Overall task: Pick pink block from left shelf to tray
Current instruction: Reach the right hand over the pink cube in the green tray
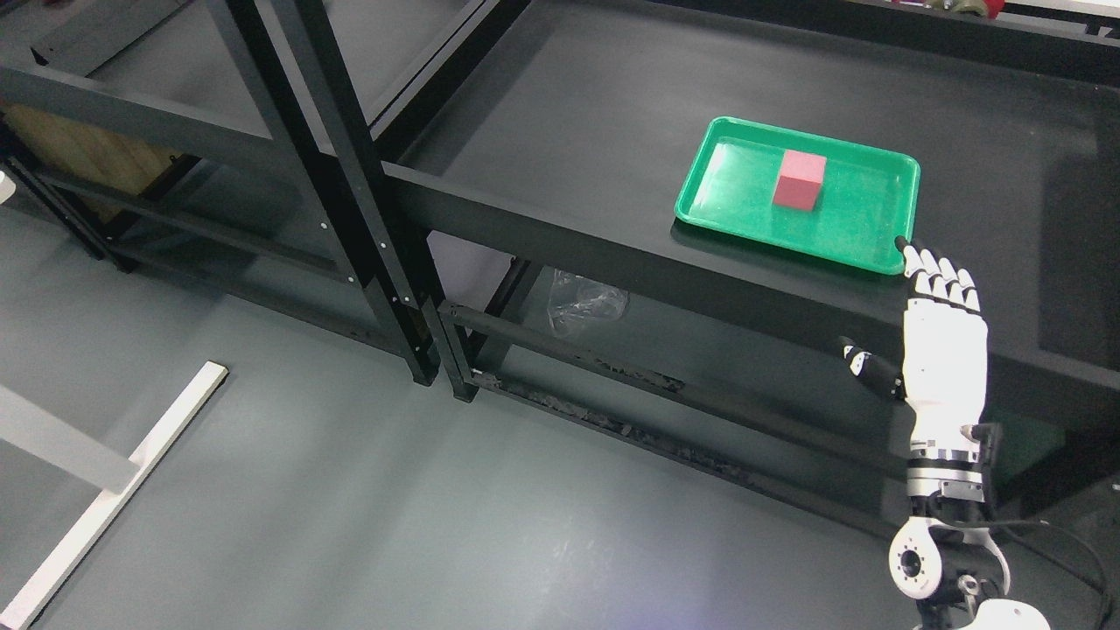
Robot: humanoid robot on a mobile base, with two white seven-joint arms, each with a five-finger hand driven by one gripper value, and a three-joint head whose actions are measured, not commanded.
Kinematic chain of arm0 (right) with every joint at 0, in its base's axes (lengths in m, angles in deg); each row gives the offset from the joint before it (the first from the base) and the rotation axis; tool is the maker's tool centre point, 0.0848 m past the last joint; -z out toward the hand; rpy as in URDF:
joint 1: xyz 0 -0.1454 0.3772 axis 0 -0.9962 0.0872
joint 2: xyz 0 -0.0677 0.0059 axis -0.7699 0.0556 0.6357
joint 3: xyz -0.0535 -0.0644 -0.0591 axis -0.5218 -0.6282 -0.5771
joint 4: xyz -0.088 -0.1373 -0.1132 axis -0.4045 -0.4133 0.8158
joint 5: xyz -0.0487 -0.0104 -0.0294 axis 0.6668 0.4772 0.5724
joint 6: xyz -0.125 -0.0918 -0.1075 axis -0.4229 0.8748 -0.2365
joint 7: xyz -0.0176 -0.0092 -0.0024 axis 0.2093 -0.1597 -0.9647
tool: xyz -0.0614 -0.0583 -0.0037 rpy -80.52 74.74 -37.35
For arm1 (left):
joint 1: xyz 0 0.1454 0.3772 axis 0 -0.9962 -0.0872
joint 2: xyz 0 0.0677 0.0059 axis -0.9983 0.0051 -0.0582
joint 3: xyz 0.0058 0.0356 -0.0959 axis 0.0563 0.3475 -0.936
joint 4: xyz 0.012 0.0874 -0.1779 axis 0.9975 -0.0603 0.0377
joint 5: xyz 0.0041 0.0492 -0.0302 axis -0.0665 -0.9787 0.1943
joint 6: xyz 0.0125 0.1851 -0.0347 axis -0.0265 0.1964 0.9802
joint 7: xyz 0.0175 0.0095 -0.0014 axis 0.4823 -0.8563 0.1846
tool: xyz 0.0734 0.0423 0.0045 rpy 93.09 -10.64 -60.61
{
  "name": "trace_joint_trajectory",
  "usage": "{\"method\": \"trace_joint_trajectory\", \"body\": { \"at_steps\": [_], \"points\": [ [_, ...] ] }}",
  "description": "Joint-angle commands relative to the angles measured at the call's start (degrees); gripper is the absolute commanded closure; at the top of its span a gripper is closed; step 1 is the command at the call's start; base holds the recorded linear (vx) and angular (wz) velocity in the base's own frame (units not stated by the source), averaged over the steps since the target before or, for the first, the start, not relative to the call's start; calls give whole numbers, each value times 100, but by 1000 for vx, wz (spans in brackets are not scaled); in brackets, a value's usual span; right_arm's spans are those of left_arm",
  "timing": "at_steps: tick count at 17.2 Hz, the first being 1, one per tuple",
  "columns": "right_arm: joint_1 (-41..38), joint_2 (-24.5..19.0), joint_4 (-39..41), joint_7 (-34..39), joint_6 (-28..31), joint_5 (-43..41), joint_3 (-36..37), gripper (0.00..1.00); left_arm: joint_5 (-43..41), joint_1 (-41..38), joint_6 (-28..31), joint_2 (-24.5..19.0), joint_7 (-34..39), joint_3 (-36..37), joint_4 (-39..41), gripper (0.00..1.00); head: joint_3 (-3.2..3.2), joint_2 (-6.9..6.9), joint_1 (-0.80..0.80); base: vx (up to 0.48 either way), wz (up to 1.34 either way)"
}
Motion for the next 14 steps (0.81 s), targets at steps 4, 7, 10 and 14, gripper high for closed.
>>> {"method": "trace_joint_trajectory", "body": {
  "at_steps": [4, 7, 10, 14],
  "points": [
    [47, -2, -11, 76, 17, 556, -12, 1, -9, 131, -2, -100, 0, 0, 100, 0, 0, 0, 0, 371, 34],
    [56, 7, -72, 303, 26, 556, -12, 1, -9, 132, -2, -100, 0, 0, 100, 0, 0, 0, 0, 320, 49],
    [109, 7, -309, 1443, 34, 556, -30, 1, -9, 131, -2, -100, 0, 0, 100, 0, 0, 0, 0, 308, 20],
    [162, 42, -555, 2027, 17, 600, -135, 1, -9, 131, -2, -100, 0, 0, 100, 0, 0, 0, 0, 267, -34]
  ]
}}
